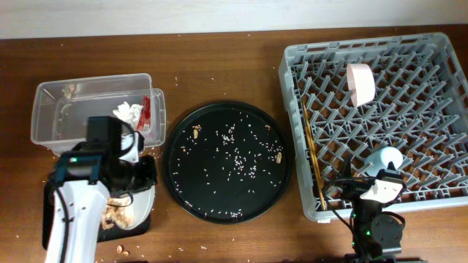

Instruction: Sort waste into correct bins and load items into the dishwasher rack

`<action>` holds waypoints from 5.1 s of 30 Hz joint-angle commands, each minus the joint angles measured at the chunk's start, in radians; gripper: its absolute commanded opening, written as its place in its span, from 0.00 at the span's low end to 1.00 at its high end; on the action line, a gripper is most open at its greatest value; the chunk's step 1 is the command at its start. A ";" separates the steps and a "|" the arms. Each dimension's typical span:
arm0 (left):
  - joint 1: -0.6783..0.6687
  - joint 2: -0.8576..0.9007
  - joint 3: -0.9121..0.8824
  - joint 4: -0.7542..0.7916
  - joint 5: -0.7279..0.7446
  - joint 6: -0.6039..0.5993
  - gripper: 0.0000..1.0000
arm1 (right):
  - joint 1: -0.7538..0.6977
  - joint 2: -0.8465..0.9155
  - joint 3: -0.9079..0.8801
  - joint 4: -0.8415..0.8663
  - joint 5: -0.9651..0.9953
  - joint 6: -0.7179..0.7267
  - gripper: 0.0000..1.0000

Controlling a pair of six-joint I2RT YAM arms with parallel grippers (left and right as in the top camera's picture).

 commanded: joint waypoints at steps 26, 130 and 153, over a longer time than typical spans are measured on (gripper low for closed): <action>0.963 -0.205 -0.003 -0.442 0.835 0.855 0.00 | -0.006 -0.008 -0.008 -0.003 0.002 0.007 0.98; -0.550 -0.307 0.238 0.183 -0.500 -0.090 0.99 | -0.006 -0.008 -0.008 -0.003 0.002 0.007 0.98; -0.287 -0.917 -0.711 1.024 -0.323 0.311 0.99 | -0.006 -0.008 -0.008 -0.003 0.002 0.007 0.98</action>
